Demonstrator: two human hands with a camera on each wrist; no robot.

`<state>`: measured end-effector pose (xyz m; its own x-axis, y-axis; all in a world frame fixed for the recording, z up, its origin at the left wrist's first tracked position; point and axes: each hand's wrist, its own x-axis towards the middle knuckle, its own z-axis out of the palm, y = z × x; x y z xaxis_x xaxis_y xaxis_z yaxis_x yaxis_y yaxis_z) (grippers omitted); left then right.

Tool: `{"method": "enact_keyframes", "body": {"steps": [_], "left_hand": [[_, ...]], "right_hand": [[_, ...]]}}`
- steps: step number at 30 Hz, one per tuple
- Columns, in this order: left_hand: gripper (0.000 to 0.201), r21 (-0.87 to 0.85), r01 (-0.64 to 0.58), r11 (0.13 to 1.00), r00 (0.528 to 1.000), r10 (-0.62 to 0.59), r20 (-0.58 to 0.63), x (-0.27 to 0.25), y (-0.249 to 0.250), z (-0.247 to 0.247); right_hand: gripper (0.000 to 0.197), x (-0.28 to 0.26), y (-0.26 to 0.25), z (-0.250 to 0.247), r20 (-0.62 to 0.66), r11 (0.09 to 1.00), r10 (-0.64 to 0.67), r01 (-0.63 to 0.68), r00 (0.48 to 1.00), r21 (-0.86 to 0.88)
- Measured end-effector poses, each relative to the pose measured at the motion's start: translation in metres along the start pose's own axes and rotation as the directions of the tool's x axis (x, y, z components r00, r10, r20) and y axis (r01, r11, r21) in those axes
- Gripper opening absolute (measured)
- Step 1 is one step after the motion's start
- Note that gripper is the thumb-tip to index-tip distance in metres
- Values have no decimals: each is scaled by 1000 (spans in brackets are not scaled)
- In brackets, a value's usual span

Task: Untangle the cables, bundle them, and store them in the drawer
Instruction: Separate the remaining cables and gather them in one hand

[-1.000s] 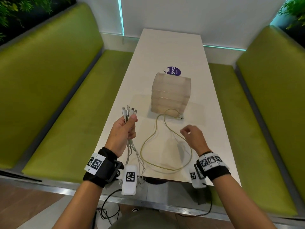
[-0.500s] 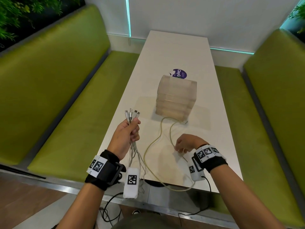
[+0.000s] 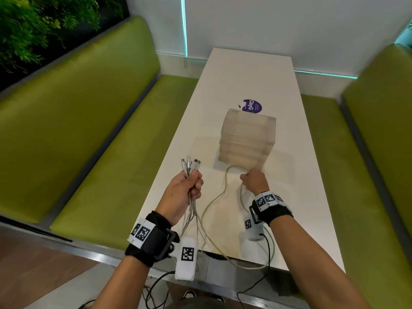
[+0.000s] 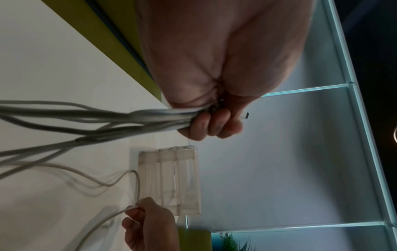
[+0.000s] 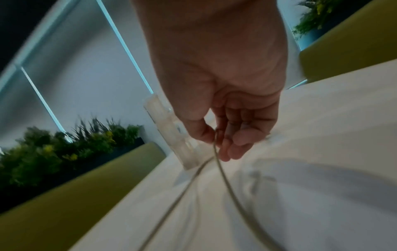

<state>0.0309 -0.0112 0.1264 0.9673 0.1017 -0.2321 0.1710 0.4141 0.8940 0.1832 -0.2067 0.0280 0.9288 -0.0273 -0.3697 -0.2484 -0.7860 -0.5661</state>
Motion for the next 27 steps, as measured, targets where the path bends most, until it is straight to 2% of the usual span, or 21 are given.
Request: {"method": "enact_keyframes", "body": {"steps": [3,5,8,10,13,18,22,24,27], "left_hand": [[21,-5,-14,1000,1000,14,-26,4,-1,-2],[21,-20,-15,1000,997,13,-76,9,-1,-1],[22,-73,-7,997,994,-1,-109,16,-2,7],[22,-130,-1,991,996,-11,-85,17,-3,13],[23,-171,9,985,999,-16,-42,15,-3,18],[26,-260,27,965,1000,-28,0,12,-1,23],[22,-255,15,967,1000,-11,18,9,-1,22],[19,-205,-12,979,1000,15,14,7,0,22],[21,-281,-103,954,992,80,-93,12,15,13]], "right_hand": [[13,-29,-15,-12,-19,971,-116,117,993,206],[10,-62,-28,-23,-18,897,-258,247,966,366],[10,-115,-45,-33,3,783,-505,457,863,422],[12,-139,-48,-32,89,769,-588,521,804,370],[18,-148,-44,-23,151,764,-624,558,767,322],[20,-147,-41,-18,149,789,-580,506,801,350],[19,-149,-43,-16,169,788,-586,508,792,349],[17,-149,-43,-17,236,794,-589,499,773,348],[19,-145,-29,-22,481,845,-529,483,699,229]]}}
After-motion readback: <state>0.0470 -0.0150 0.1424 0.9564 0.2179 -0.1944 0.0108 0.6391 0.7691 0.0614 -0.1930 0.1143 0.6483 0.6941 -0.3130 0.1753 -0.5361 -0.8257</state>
